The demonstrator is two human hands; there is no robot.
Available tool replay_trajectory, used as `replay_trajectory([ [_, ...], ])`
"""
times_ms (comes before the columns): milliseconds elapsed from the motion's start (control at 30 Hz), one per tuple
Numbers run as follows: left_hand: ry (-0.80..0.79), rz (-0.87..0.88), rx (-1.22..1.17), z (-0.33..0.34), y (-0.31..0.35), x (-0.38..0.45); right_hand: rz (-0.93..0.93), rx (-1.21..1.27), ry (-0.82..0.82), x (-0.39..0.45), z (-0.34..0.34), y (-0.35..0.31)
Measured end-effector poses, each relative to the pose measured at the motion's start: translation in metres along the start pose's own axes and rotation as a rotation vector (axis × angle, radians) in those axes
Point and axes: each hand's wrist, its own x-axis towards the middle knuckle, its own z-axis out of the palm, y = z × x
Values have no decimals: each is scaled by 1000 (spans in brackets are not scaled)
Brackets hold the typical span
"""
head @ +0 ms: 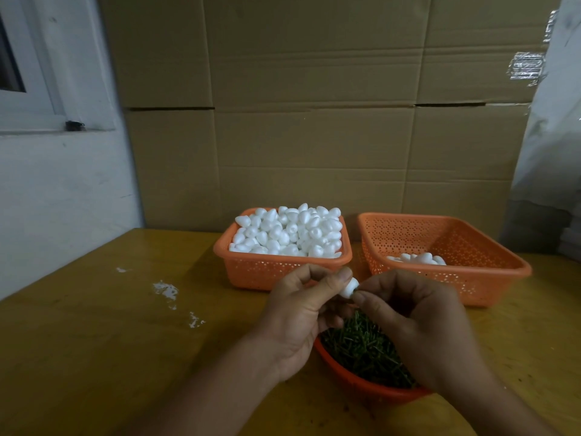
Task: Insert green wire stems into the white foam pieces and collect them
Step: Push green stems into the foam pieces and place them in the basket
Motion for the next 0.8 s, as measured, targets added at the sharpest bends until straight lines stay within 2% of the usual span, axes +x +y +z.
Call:
replay_trajectory([
  [367,-11,59,31,2,0,-2,23,-44,21,0,1,0],
  [600,16,79,41,1,-3,1,78,-1,-36,-2,3,-1],
  [800,47,129,249,-5,-10,4,90,-12,-24,-3,5,0],
])
